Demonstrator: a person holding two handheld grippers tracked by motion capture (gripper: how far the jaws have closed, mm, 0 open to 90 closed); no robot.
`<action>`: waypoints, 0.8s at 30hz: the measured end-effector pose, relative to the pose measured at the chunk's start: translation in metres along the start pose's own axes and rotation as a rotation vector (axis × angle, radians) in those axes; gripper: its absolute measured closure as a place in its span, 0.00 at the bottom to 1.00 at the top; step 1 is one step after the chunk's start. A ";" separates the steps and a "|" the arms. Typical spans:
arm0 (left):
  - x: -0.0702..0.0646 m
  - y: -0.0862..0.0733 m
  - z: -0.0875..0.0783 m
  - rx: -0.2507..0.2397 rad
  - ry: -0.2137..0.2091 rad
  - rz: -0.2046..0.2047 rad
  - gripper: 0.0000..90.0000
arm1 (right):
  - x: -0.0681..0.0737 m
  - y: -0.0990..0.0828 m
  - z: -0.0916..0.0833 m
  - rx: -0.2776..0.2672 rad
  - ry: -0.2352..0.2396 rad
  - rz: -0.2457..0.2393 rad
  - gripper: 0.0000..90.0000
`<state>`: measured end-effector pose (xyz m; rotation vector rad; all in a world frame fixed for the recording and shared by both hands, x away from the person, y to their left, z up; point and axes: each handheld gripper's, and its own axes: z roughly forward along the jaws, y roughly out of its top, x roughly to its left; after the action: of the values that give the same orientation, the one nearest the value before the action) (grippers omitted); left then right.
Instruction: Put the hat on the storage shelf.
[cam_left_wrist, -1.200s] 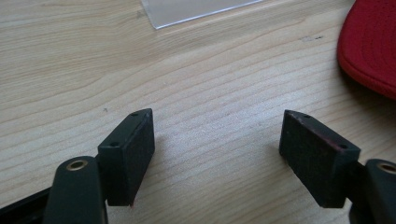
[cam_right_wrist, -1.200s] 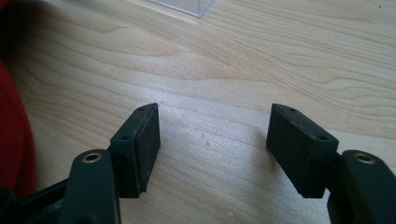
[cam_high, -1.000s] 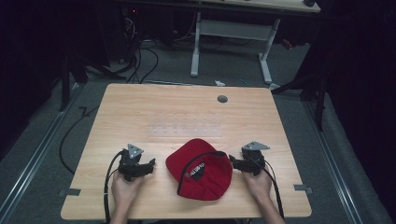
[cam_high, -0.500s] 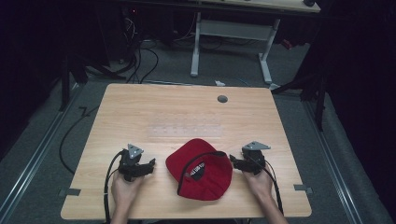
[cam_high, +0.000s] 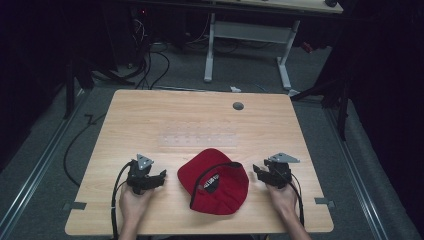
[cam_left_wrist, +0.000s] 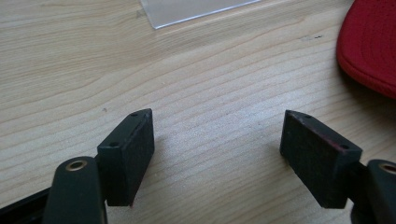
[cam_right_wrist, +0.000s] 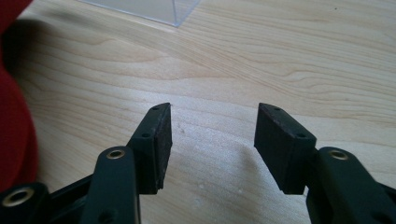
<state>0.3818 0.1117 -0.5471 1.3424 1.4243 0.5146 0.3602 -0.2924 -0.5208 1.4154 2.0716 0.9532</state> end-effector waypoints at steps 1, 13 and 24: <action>0.000 0.000 0.000 0.000 0.000 0.000 0.29 | 0.000 0.000 -0.002 -0.005 0.001 0.001 0.53; 0.000 0.000 0.000 0.000 0.000 0.000 0.29 | 0.001 0.003 -0.035 -0.090 0.094 0.040 0.54; 0.000 0.000 0.000 0.000 0.000 0.000 0.29 | 0.022 0.013 -0.054 -0.124 0.198 -0.023 0.51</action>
<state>0.3818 0.1117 -0.5472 1.3425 1.4241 0.5153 0.3228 -0.2846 -0.4757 1.2765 2.1210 1.2338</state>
